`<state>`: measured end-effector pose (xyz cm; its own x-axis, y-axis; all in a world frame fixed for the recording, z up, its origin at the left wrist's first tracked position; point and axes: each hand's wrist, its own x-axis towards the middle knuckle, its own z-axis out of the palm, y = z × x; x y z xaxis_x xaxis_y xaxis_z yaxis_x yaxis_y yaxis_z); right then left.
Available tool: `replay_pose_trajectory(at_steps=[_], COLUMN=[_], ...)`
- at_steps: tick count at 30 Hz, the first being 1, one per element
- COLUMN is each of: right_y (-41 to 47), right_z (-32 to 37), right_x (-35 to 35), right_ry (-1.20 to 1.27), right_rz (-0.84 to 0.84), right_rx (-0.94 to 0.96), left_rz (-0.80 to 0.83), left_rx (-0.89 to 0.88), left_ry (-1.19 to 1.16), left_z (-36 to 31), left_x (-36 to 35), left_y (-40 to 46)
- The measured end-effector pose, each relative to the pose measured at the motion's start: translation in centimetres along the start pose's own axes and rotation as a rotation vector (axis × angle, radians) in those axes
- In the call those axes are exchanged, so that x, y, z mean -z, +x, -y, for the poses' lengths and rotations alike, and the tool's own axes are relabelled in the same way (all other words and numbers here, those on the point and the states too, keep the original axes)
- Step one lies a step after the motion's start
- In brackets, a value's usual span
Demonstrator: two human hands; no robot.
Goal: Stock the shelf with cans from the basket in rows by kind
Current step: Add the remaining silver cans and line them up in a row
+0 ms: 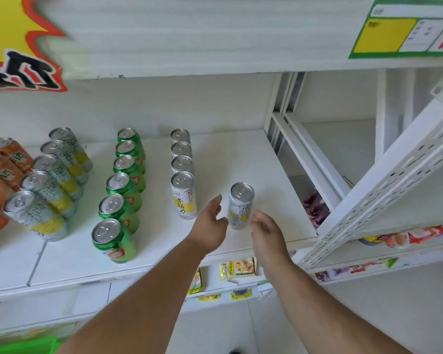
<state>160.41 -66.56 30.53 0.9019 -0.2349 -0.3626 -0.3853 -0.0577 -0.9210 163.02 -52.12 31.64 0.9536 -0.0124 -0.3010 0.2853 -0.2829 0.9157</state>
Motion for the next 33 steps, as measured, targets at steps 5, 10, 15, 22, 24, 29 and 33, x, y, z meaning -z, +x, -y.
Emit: replay_pose_trajectory(at_steps=[5, 10, 15, 22, 24, 29, 33], right_y=[0.2, 0.7, -1.0, -3.0, -3.4, -4.0, -4.4], right_z=[0.6, 0.5, 0.9, 0.8, 0.5, 0.3, -0.2], right_x=[-0.7, -1.1, -2.5, -4.4, -5.1, -5.9, -6.6], right_ry=[-0.007, -0.114, -0.184, -0.271, -0.311, -0.327, -0.315], right_rz=[0.073, 0.123, 0.179, 0.293, 0.338, 0.359, 0.370], right_rx=[0.037, 0.089, 0.156, 0.103, 0.138, 0.167, 0.204], left_rz=[0.065, 0.058, -0.080, -0.224, -0.278, -0.444, -0.378], left_rx=[-0.033, -0.028, -0.003, -0.013, -0.007, 0.014, -0.013], left_ry=[0.069, 0.033, -0.017, -0.036, -0.059, -0.131, -0.137], left_z=[-1.5, -0.5, -0.1, 2.1, 2.9, 4.2, 5.5], left_x=[-0.4, -0.2, 0.6, 3.0, 3.6, 3.5, 3.9], left_y=[2.0, 1.0, -1.0, -3.5, -4.1, -6.7, -7.2])
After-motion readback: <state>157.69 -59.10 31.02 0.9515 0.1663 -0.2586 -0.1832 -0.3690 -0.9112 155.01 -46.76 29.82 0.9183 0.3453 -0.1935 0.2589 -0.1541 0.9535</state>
